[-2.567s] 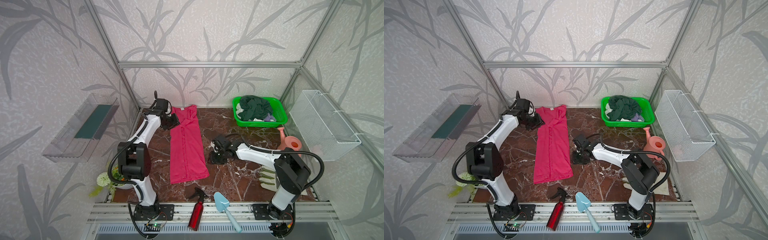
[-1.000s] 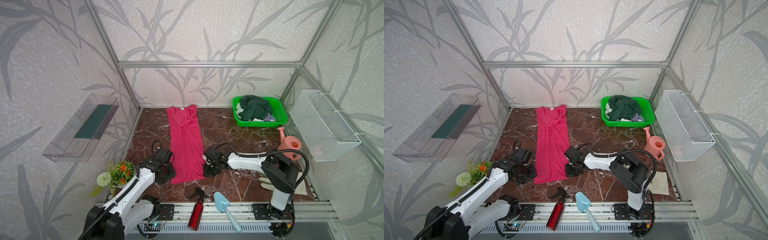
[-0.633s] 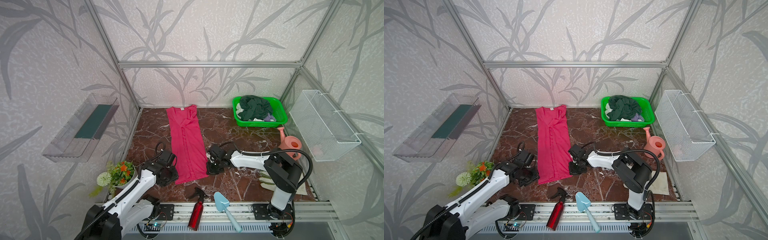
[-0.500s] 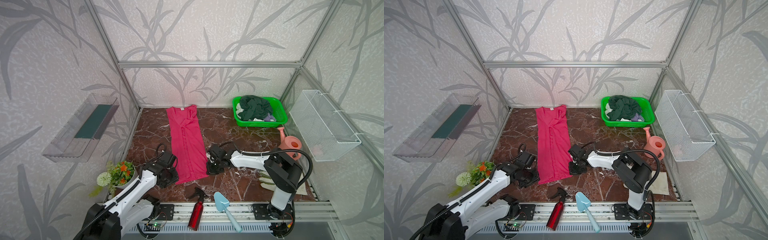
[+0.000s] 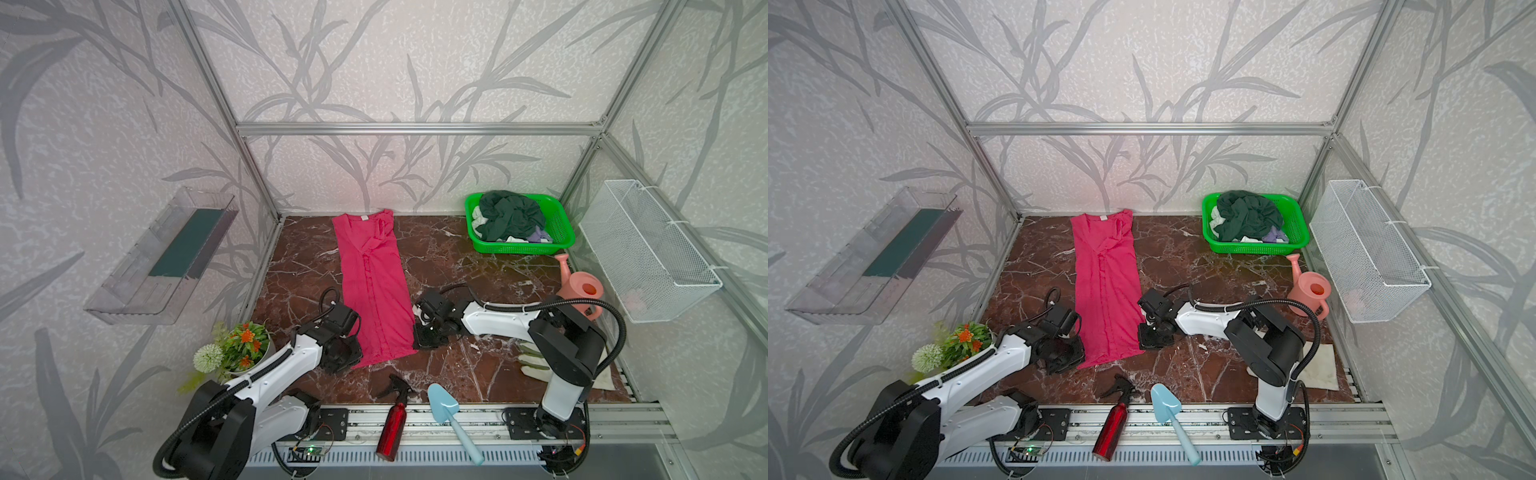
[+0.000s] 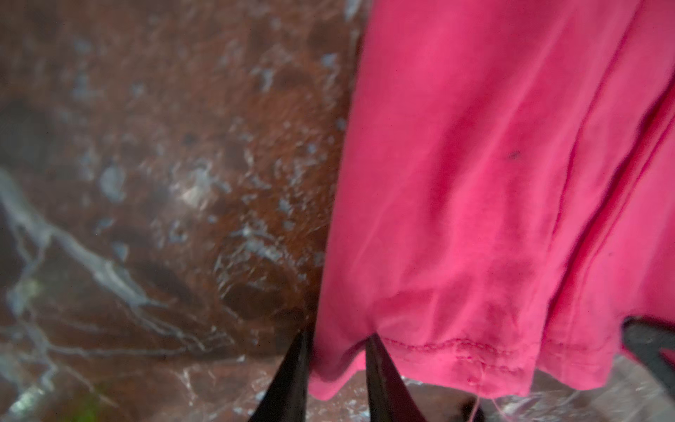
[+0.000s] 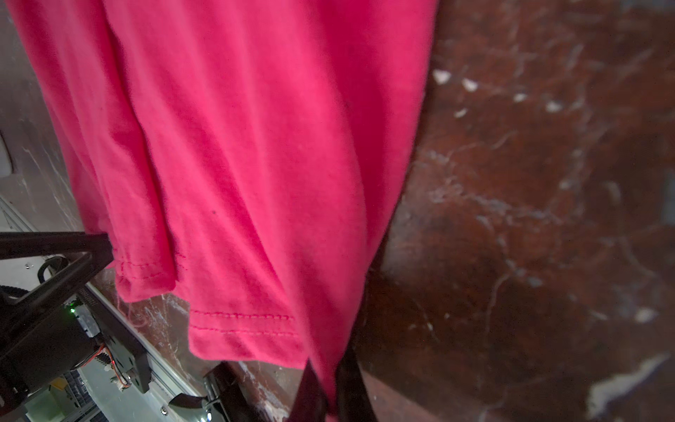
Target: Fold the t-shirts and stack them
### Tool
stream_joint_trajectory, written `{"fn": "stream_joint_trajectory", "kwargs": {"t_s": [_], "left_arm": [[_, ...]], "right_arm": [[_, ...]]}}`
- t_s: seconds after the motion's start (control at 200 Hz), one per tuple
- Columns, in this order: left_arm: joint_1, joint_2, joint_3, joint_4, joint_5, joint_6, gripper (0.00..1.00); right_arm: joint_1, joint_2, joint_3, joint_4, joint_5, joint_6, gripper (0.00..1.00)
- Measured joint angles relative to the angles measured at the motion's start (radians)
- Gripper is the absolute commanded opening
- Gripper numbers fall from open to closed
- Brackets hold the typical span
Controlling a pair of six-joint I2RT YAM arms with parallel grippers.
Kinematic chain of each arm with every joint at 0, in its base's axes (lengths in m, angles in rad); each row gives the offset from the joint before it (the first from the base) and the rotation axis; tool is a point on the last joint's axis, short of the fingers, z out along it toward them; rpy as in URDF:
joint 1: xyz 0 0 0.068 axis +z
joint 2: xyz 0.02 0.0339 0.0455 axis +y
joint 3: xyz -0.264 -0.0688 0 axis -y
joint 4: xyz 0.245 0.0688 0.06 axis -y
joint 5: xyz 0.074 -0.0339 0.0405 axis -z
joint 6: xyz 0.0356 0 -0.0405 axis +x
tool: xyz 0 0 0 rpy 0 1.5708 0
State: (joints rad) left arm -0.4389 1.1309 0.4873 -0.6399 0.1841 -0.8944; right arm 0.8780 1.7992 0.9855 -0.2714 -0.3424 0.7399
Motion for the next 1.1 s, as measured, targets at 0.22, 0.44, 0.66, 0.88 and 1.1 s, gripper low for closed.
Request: {"fn": "stream_joint_trajectory", "kwargs": {"t_s": [0.22, 0.44, 0.66, 0.88, 1.1], "left_arm": [[-0.034, -0.089, 0.002, -0.066, -0.011, -0.021, 0.00], [-0.129, -0.270, 0.053, -0.233, -0.014, -0.109, 0.00], [-0.136, -0.278, 0.173, -0.333, -0.072, -0.114, 0.00], [-0.136, -0.220, 0.223, -0.321, -0.186, -0.095, 0.00], [-0.100, -0.173, 0.280, -0.270, -0.284, -0.054, 0.00]], "right_arm": [[0.000, -0.057, -0.069, 0.019, 0.002, 0.022, 0.00], [0.043, -0.135, -0.104, -0.041, 0.032, 0.068, 0.00], [0.082, -0.182, -0.092, -0.075, 0.074, 0.114, 0.00], [0.044, -0.236, 0.035, -0.147, 0.166, 0.099, 0.00], [-0.024, -0.222, 0.166, -0.162, 0.178, 0.033, 0.00]]}}
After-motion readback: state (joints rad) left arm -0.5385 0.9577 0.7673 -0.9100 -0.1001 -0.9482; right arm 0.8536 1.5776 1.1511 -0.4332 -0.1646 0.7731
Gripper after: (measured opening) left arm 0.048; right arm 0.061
